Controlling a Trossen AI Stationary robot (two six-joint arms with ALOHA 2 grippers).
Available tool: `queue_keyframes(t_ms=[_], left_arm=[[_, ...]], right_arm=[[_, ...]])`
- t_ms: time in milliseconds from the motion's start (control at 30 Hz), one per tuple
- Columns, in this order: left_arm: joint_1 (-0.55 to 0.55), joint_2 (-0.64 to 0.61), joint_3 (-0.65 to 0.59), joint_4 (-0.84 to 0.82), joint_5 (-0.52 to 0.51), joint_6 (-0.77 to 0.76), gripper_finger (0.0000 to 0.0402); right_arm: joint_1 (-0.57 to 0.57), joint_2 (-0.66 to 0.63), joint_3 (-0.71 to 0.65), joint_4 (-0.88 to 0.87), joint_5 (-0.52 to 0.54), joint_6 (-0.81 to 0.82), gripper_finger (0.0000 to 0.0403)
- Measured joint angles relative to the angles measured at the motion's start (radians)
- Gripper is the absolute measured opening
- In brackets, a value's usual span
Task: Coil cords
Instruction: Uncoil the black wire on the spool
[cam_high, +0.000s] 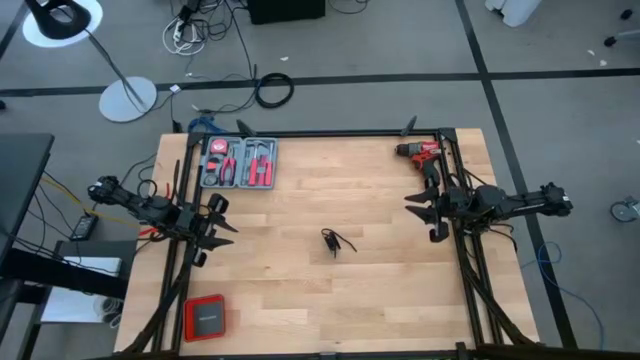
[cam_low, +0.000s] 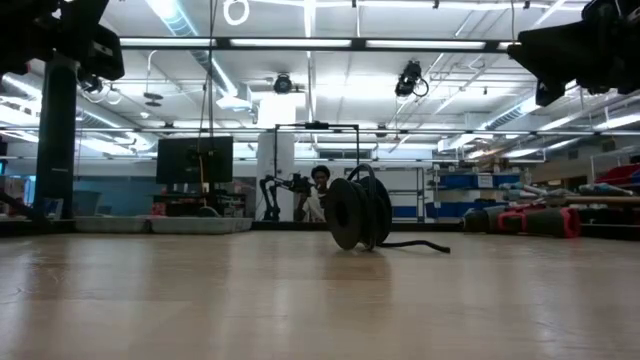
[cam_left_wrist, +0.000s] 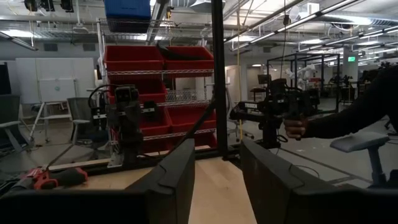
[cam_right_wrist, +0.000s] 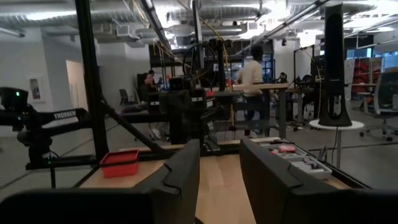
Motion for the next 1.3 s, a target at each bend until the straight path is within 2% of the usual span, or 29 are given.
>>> queue_keyframes(t_ms=[467,567,700,900,1067,1300], left_arm=[[0.0,0.0,0.0,0.105,-0.026,0.0,0.0131],[0.0,0.0,0.0,0.132,-0.106,0.001,0.0131],[0.0,0.0,0.0,0.145,-0.249,0.001,0.0131],[0.0,0.0,0.0,0.134,-0.458,0.025,0.0131],[0.0,0.004,0.018,0.048,-0.51,0.022,0.0131],[0.0,0.076,0.084,0.017,-0.543,0.022,0.0131]], right_arm=[[0.0,0.0,0.0,0.073,0.003,0.106,0.0117],[0.0,0.0,0.0,0.071,0.012,0.096,0.0117],[-0.002,0.011,0.0,0.062,0.093,0.091,0.0117],[-0.041,0.094,0.019,0.017,0.151,0.112,0.0116],[-0.098,0.212,0.043,0.024,0.138,0.127,0.0116],[-0.161,0.383,0.112,0.063,0.039,0.177,0.0116]])
